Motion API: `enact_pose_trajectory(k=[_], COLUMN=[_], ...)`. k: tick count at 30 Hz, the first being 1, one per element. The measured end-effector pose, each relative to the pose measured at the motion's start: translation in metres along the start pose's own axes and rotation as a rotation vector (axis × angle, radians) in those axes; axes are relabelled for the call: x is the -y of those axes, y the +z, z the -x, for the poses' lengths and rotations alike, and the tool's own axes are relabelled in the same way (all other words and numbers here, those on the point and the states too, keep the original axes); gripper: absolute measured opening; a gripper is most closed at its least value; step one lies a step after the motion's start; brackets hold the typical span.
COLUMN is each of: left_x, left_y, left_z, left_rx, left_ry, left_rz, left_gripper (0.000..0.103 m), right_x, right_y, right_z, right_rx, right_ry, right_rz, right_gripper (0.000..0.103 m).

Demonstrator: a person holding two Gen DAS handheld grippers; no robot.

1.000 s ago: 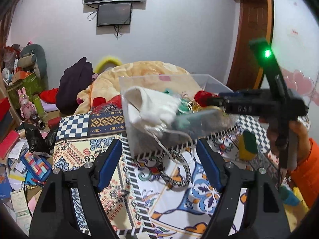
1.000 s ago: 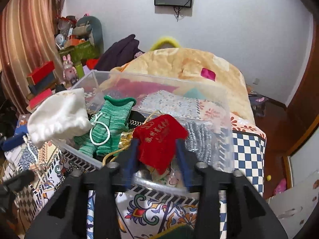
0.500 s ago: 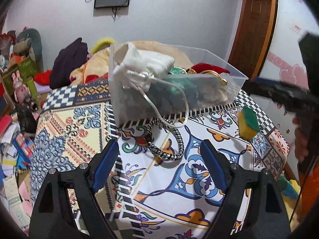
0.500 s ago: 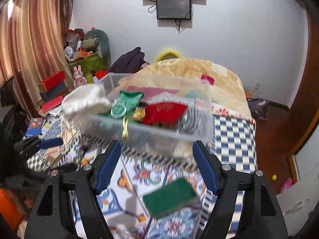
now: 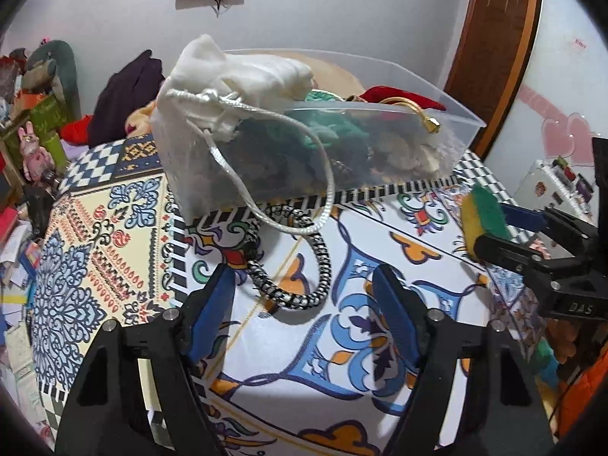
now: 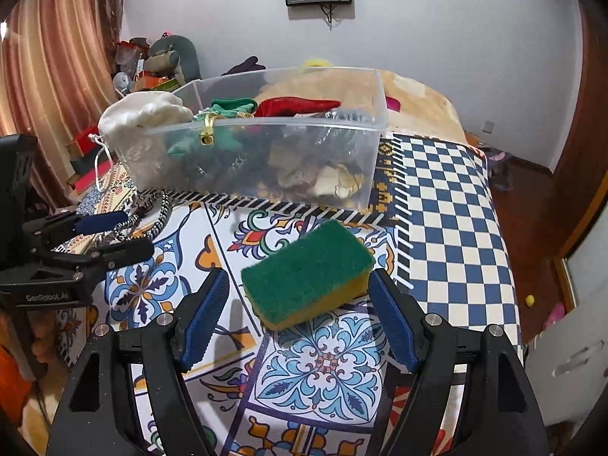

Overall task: Organize soft objects
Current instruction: 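Grasp the green sponge with right tool while left tool grasps the braided cord, then carry the sponge with right tool while left tool carries the cord into the box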

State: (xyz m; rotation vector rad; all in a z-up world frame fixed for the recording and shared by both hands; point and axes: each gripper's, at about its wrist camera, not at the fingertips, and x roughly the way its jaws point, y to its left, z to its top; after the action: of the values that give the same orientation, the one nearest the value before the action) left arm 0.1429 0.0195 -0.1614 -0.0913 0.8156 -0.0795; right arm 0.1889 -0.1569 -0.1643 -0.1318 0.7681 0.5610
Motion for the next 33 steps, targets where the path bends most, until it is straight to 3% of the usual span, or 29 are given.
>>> enact_pose_trajectory(k=[3,8,14,23,33], left_x=[0.001,-0.002,0.001,0.009,0.032], left_y=[0.000,-0.004,-0.013,-0.016,0.003], left_z=[-0.002,0.002,0.012,0.032,0.069], left_rx=[0.016,0.036,0.039,0.067,0.177], left_ry=[0.029,0.032,0.005,-0.041,-0.044], left_rz=[0.001,-0.002,-0.018,-0.022,-0.080], left_gripper=[0.064,0.037,0.013,0.011,0.011], right_x=[0.003,0.002,-0.007,-0.011,-0.014], right_y=[-0.003,-0.009,-0.010,0.000,0.025], right_z=[0.001,0.005,0.016,0.034,0.052], right_rx=[0.005,0.021,0.047,0.109,0.186], right_ry=[0.018,0.023,0.032,0.044,0.013], right_rz=[-0.020,-0.019,-0.003,0.005,0.054], right_gripper=[0.062,0.048,0.045,0.045,0.045])
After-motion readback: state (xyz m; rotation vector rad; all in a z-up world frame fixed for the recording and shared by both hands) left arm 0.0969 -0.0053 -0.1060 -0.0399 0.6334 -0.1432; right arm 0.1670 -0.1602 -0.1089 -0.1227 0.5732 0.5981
